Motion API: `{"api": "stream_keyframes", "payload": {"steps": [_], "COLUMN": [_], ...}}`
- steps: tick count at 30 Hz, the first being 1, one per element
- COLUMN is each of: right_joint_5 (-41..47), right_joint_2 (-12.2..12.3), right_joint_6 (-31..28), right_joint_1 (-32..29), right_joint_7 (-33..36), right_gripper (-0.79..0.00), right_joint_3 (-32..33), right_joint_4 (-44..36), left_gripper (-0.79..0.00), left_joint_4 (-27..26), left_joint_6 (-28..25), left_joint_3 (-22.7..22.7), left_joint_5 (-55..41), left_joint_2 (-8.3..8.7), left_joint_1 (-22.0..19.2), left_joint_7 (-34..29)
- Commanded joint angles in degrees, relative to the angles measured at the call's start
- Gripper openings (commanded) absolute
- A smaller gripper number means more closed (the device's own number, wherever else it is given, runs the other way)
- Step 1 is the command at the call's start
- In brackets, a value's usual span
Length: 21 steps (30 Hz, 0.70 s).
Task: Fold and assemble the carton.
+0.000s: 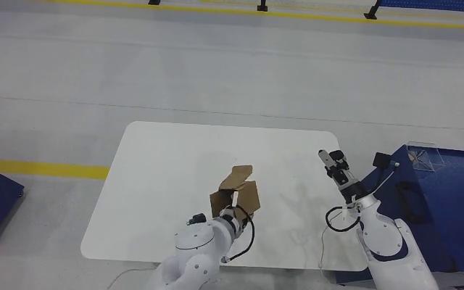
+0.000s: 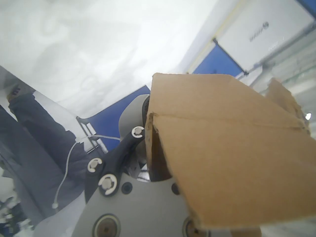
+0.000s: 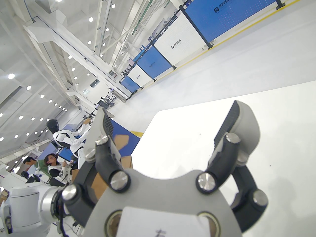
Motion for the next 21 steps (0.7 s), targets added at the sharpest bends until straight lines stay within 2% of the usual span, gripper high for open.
{"api": "stream_keyframes", "payload": {"steps": [1, 6, 8, 10, 16, 21], "right_joint_5": [0.0, 0.0, 0.0, 0.0, 0.0, 0.0], "right_joint_2": [0.0, 0.0, 0.0, 0.0, 0.0, 0.0], "right_joint_6": [0.0, 0.0, 0.0, 0.0, 0.0, 0.0], "right_joint_1": [0.0, 0.0, 0.0, 0.0, 0.0, 0.0], "right_joint_7": [0.0, 0.0, 0.0, 0.0, 0.0, 0.0], "right_gripper": [0.0, 0.0, 0.0, 0.0, 0.0, 0.0], "right_joint_3": [0.0, 0.0, 0.0, 0.0, 0.0, 0.0], "right_joint_4": [0.0, 0.0, 0.0, 0.0, 0.0, 0.0], "left_gripper": [-0.785, -0.785, -0.785, -0.785, -0.785, -0.785], "left_joint_4": [3.1, 11.6, 17.7, 24.4, 35.1, 43.6], "left_joint_6": [-7.1, -24.4, -29.0, -31.5, -38.9, -41.0], "left_joint_3": [2.5, 5.8, 6.7, 8.1, 10.0, 11.7], "left_joint_5": [-10.9, -21.1, -22.5, -21.3, -24.8, -28.1], "left_joint_2": [-2.02, -5.59, -6.58, -7.44, -10.61, -12.92], "left_joint_1": [-3.5, -9.7, -11.8, -14.9, -23.0, -26.0], "left_joint_7": [15.5, 29.3, 30.6, 30.6, 30.6, 30.6]}}
